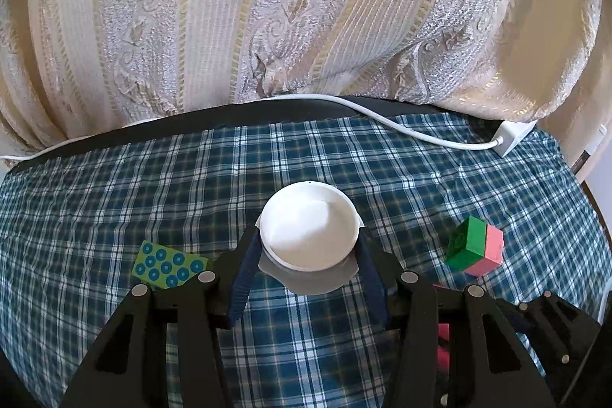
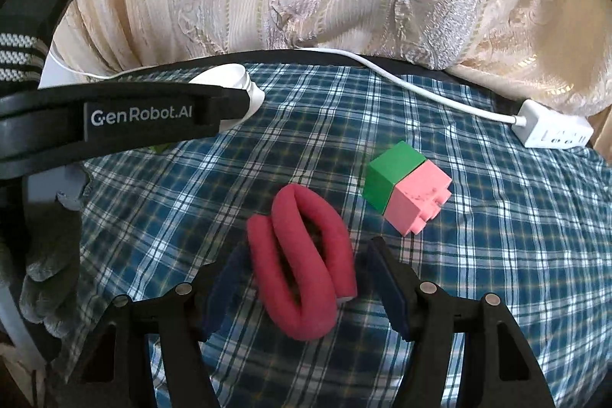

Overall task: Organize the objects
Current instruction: 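Lift and carry the white cup and pink foam ring with both tools to the clear bowl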

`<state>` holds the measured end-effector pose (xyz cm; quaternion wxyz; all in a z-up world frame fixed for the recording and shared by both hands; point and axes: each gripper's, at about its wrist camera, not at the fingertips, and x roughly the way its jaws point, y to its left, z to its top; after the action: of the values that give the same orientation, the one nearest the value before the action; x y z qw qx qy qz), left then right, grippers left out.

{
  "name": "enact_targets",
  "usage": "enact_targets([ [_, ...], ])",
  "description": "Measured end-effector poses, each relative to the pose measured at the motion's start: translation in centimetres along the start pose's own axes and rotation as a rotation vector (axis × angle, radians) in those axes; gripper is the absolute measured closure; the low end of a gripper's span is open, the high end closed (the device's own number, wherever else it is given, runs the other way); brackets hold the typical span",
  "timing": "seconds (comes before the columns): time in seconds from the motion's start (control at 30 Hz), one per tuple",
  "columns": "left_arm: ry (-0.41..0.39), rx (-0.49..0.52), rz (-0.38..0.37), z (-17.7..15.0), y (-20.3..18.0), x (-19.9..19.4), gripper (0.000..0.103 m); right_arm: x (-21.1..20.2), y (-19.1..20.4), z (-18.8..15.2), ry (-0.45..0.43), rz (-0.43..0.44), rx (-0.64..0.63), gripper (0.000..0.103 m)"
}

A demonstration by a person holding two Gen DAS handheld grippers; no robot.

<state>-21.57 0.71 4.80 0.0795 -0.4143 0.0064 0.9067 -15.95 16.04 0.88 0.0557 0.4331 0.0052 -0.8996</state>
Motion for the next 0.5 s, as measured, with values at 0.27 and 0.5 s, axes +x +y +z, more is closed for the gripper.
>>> enact_targets([
  [0.27, -0.003, 0.009, -0.012, 0.1, -0.4, -0.2, 0.051, -0.5, 0.1, -0.4, -0.002, 0.0, 0.011, 0.049],
  [0.5, -0.012, 0.025, -0.031, 0.1, -1.0, -0.8, 0.051, -2.2, 0.4, -1.8, -0.009, 0.004, 0.054, 0.05],
])
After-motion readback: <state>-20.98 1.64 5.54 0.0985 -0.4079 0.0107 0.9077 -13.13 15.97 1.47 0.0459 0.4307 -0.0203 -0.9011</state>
